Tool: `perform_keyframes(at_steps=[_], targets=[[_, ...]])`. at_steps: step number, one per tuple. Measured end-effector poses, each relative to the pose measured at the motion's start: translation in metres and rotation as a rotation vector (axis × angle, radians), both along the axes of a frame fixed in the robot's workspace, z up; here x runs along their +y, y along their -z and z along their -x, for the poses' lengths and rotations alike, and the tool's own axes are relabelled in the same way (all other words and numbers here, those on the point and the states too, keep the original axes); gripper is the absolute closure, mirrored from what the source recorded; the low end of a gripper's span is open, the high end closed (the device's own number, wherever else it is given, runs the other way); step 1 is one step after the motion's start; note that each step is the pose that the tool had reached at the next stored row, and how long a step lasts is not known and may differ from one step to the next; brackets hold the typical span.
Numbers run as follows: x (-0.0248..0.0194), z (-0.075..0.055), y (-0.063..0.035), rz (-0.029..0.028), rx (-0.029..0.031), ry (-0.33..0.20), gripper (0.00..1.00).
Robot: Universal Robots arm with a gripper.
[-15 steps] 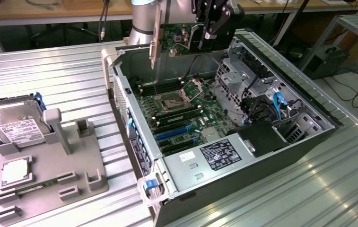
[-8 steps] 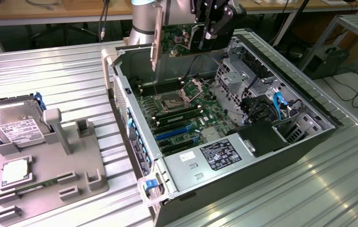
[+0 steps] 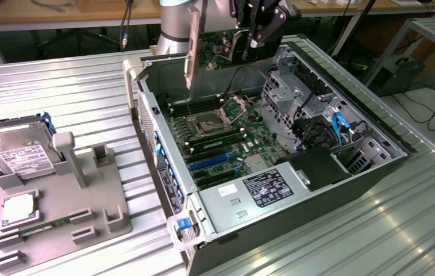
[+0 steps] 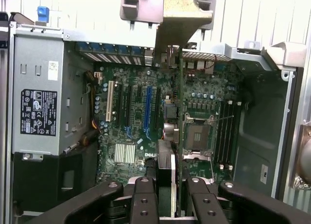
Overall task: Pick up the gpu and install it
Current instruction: 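Insert the gpu into the slot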
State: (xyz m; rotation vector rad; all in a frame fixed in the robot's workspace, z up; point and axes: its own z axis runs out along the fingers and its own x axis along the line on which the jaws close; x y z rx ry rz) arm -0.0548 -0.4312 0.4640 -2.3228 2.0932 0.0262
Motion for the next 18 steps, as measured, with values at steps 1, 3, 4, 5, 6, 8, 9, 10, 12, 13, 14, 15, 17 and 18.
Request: perform_keyframes(at_steps=[1, 3, 4, 5, 6, 8, 9, 10, 12, 13, 14, 15, 17, 18], targets=[[0.0, 0.0, 0.0, 0.0001, 0.0, -0.009, 0.72], [0.0, 0.0, 0.0, 0.0, 0.0, -0.025, 0.72], [0.0, 0.0, 0.0, 0.0001, 0.0, -0.034, 0.72], [0.0, 0.0, 0.0, 0.0001, 0.0, -0.054, 0.72], [0.0, 0.0, 0.0, 0.0, 0.0, -0.068, 0.72], [0.0, 0.0, 0.0, 0.0, 0.0, -0.086, 0.72], [0.0, 0.0, 0.0, 0.0, 0.0, -0.094, 0.72], [-0.0001, 0.0, 0.0, 0.0, 0.0, -0.103, 0.72], [-0.0001, 0.0, 0.0, 0.0, 0.0, -0.12, 0.72], [-0.0001, 0.0, 0.0, 0.0, 0.0, -0.13, 0.72], [-0.0001, 0.0, 0.0, 0.0, 0.0, -0.138, 0.72], [-0.0001, 0.0, 0.0, 0.0, 0.0, -0.146, 0.72], [-0.0001, 0.0, 0.0, 0.0, 0.0, -0.166, 0.72], [-0.0001, 0.0, 0.0, 0.0, 0.0, -0.174, 0.72]])
